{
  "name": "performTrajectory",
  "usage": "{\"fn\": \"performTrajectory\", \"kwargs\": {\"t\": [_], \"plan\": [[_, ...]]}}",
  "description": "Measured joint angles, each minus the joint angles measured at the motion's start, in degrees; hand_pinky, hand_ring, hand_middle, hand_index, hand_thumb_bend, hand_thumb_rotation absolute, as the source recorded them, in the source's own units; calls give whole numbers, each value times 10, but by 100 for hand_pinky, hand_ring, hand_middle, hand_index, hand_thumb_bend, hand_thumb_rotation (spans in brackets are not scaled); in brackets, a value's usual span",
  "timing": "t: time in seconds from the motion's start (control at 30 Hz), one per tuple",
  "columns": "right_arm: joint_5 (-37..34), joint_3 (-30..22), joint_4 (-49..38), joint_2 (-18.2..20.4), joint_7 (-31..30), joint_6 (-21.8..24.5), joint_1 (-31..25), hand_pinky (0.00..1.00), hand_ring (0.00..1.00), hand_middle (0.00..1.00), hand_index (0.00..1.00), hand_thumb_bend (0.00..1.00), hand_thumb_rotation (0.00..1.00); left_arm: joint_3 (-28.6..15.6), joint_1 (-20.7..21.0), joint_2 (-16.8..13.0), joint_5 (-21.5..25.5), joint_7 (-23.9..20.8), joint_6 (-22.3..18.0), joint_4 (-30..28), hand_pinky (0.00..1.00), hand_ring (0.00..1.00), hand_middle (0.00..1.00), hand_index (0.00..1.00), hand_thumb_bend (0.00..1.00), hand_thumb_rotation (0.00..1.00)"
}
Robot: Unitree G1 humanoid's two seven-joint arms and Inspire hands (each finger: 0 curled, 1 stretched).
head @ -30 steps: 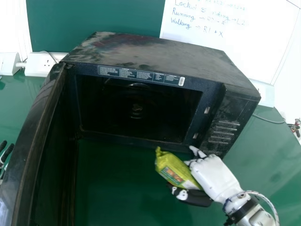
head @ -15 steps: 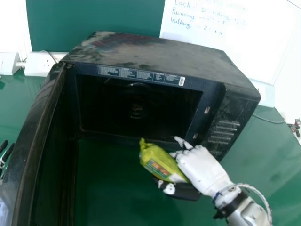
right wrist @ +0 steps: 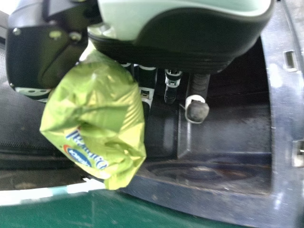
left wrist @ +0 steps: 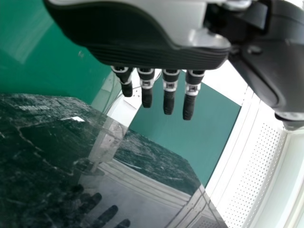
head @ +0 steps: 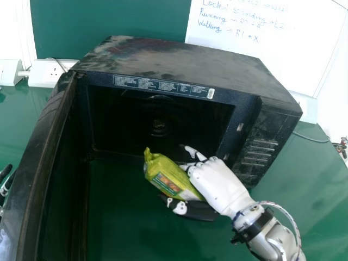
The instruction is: Put biscuit inside oven
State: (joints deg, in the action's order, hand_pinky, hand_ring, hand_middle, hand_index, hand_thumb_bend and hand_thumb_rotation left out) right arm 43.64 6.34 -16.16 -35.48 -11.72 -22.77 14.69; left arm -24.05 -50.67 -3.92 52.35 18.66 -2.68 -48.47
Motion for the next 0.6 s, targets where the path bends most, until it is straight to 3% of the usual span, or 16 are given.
{"fn": "performTrajectory", "kwargs": {"t": [0.6], "plan": [[2,33,49,25,-4,22,76,2,0,48,48,51,0,1,-6,1,6,4,0,-3,70,84,89,90,100,100]]}}
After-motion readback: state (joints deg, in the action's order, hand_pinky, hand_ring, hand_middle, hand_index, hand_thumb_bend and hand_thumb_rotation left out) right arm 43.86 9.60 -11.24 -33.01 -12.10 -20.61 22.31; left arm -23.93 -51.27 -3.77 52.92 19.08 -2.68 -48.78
